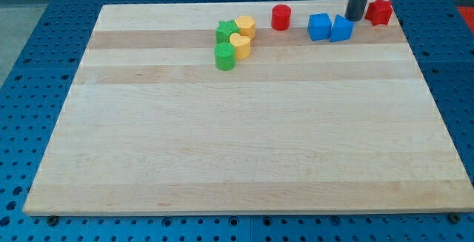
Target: Place the red blocks in between the blue cube and yellow hexagon
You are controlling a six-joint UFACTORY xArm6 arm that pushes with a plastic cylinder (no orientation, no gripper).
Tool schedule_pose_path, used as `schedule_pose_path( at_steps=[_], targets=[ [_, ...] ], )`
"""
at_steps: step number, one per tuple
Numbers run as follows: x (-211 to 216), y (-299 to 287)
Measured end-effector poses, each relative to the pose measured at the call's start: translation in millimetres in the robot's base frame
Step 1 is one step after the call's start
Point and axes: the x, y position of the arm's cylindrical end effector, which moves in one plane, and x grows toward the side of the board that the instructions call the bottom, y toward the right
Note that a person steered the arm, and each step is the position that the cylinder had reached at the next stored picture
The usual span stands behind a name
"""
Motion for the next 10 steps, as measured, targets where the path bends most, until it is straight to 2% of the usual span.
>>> schedule_pose_path(
  at_steps=[2,3,4,5,6,7,9,10],
  targets=[
    [50,-16],
    [89,-2],
    [130,39],
    [84,101],
    [-1,116],
    [-56,97],
    [-47,91],
    [-10,88]
  ],
)
